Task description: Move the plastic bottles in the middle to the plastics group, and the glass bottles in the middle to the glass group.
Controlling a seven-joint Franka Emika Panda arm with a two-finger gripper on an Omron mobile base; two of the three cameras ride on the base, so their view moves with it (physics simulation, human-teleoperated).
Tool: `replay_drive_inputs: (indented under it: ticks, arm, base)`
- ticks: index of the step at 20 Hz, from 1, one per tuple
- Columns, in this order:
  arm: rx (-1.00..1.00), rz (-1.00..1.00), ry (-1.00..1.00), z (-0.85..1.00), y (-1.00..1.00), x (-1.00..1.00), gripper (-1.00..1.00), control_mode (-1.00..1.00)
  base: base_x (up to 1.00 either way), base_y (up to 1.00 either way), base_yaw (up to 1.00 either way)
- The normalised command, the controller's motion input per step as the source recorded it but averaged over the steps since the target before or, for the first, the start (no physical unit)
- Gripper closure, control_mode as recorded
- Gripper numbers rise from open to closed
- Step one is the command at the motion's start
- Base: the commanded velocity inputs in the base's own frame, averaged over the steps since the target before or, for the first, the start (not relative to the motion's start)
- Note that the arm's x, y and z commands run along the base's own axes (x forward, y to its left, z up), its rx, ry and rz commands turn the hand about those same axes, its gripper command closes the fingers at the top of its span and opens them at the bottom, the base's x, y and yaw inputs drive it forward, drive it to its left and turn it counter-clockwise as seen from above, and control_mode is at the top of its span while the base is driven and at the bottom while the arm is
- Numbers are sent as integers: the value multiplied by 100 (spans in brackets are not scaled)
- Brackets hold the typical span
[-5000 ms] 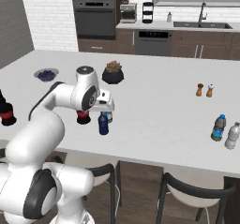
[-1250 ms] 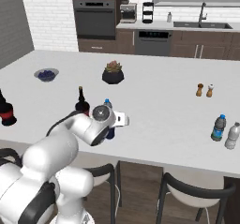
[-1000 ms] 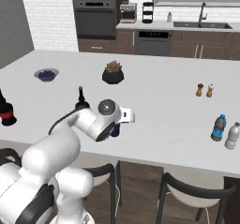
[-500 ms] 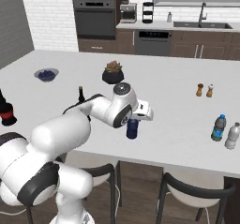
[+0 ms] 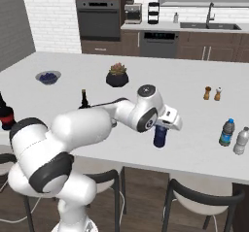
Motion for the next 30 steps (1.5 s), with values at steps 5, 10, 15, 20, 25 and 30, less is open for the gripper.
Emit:
replay_drive_inputs:
  ticks: [5,10,15,20,25,30]
  arm:
    - [0,-34,0,1,-88,1,100,-100]
    - [0,-27,0,-2,-84,3,100,-100]
    - [10,-10,-12,-24,-59,-6,100,-100]
    - [11,-8,-9,-6,-49,29,100,-100]
    - [1,-12,0,-2,-49,33,100,-100]
    - [0,-11,0,-6,-38,27,100,-100]
  base:
    - [0,0,0]
    - [0,0,0]
    - [0,0,0]
    - [0,0,0]
    - [0,0,0]
    - [0,0,0]
